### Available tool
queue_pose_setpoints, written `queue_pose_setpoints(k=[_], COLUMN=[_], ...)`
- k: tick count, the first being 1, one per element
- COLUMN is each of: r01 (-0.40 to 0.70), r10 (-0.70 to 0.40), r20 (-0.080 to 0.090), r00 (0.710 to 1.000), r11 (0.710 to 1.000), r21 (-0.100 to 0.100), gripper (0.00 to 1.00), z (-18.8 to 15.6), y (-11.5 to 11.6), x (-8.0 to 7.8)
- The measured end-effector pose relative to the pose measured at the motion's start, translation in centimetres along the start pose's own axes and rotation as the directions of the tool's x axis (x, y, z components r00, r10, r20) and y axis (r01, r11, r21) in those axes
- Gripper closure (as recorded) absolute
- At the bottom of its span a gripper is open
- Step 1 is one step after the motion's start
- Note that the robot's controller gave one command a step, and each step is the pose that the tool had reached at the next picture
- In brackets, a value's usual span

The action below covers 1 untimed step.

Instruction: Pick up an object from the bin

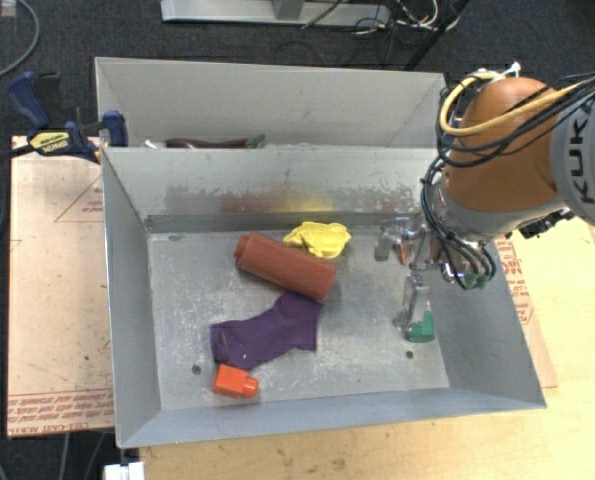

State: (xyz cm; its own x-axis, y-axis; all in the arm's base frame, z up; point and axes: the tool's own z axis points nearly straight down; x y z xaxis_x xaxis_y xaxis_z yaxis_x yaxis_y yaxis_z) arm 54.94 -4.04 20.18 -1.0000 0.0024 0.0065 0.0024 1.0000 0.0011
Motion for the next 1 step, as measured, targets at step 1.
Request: queue_pose_setpoints(k=[1], r01=[0.001], r10=[-0.001], r20=[0.008], r00=[1.0], r11=[1.0], r21=[0.001], gripper=[0.0], z=[-0.46], y=[0.01], x=[-0.14])
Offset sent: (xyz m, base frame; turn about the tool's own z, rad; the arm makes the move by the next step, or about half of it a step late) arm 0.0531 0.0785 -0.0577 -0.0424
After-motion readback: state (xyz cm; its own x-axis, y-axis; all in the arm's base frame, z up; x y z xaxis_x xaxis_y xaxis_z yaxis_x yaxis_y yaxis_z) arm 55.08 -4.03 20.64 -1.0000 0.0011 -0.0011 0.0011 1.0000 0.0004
